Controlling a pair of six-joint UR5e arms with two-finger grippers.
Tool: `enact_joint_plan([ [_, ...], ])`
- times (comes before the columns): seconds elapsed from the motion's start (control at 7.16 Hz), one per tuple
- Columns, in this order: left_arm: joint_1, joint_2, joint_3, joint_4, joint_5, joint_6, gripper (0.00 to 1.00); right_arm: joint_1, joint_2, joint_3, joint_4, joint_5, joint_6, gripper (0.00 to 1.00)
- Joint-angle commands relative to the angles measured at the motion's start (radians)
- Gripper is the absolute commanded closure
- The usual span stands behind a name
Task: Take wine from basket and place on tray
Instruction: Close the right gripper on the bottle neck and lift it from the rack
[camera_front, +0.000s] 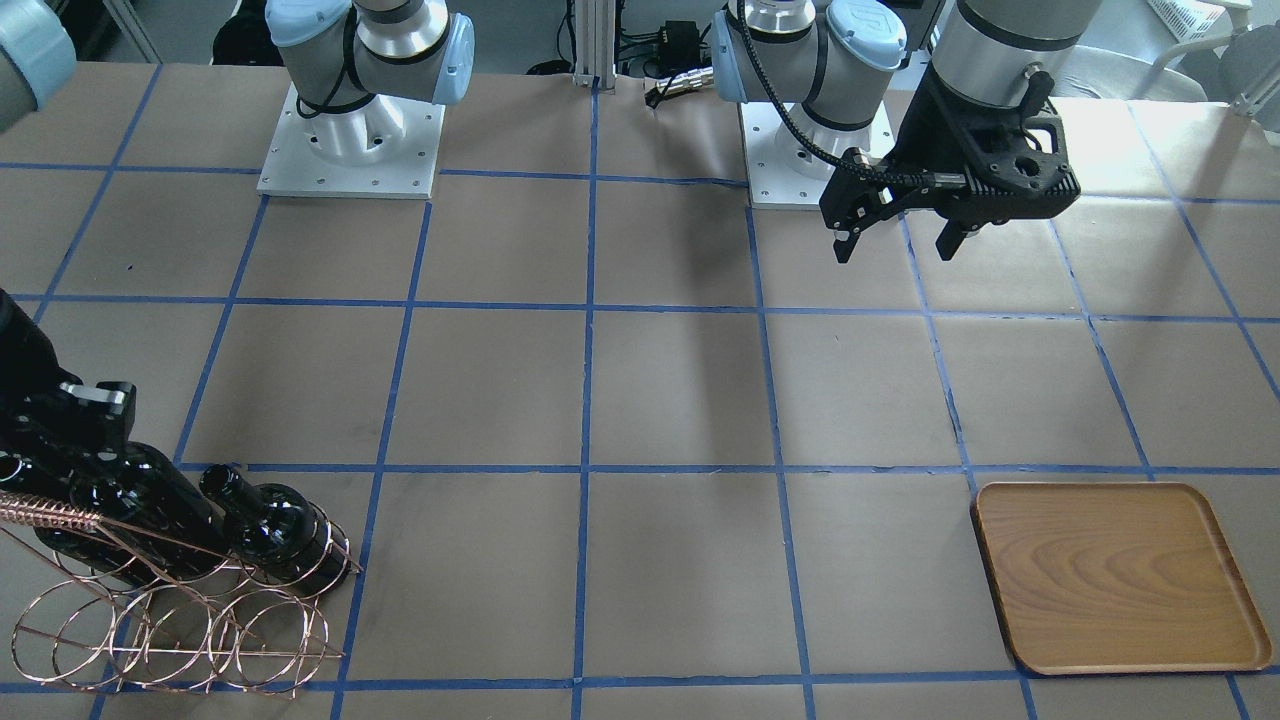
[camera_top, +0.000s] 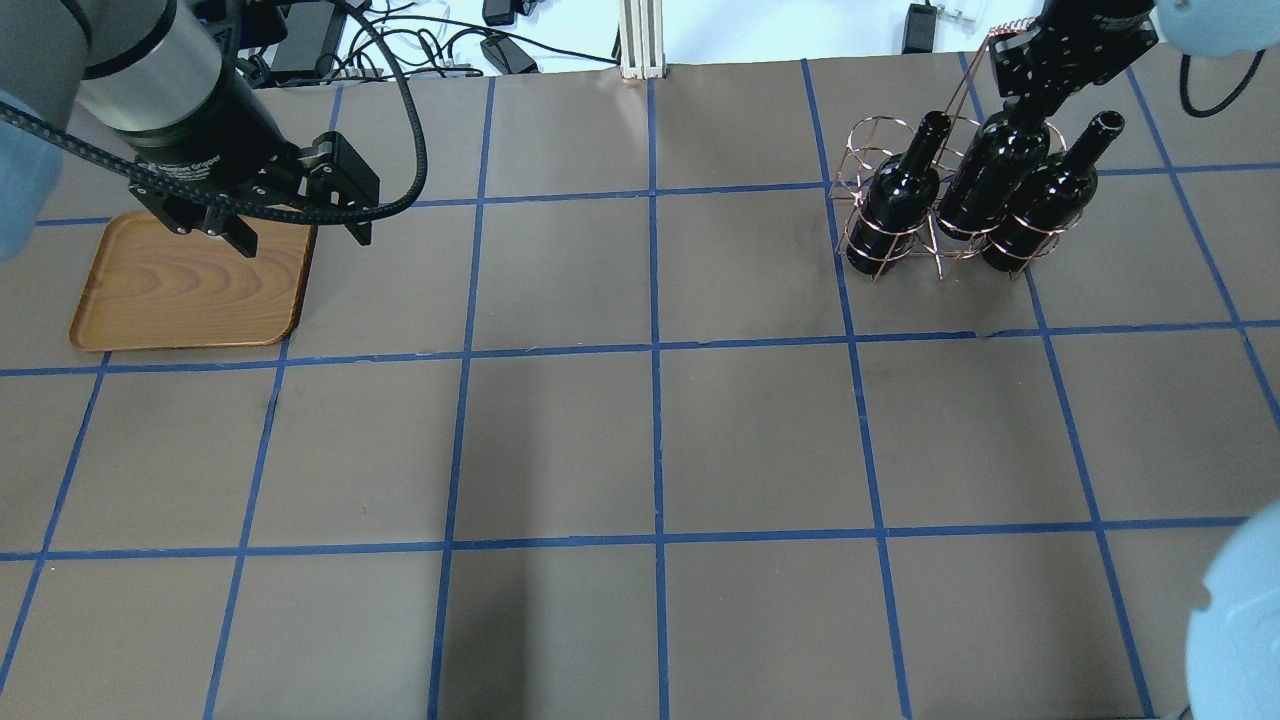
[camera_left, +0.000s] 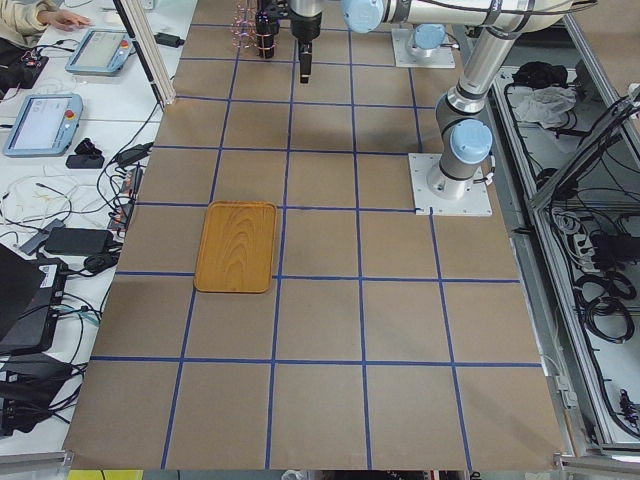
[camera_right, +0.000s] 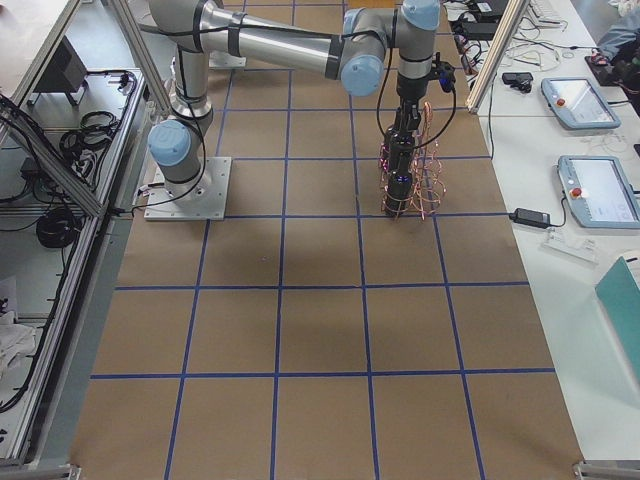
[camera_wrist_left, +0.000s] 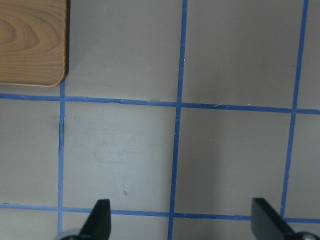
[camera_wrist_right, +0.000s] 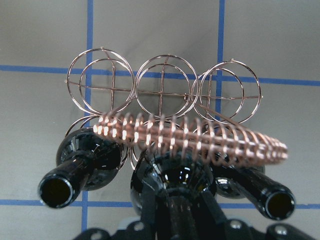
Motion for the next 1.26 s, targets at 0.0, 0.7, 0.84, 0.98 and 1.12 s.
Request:
enact_joint_plan([
  [0.0, 0.002, 0.001, -0.006, 0.006, -0.007, 0.004, 0.0, 0.001, -0.09, -0.045, 0.159, -0.001, 0.0, 0.81],
  [0.7, 0.023, 0.003, -0.003, 0.004, 0.006, 0.077, 0.0, 0.244, -0.21, 0.229, 0.167, 0.0, 0.408, 0.92],
  [0.84, 0.039, 0.003, 0.002, 0.001, 0.006, 0.11, 0.0, 0.323, -0.183, 0.237, 0.125, 0.0, 0.534, 0.92],
  [0.98, 0.048, 0.003, 0.005, 0.001, 0.006, 0.131, 0.0, 0.406, -0.146, 0.238, 0.076, 0.0, 0.651, 0.92],
  [1.12, 0.06, 0.003, 0.005, -0.001, 0.004, 0.131, 0.0, 0.478, -0.096, 0.238, 0.009, -0.003, 0.751, 0.92],
])
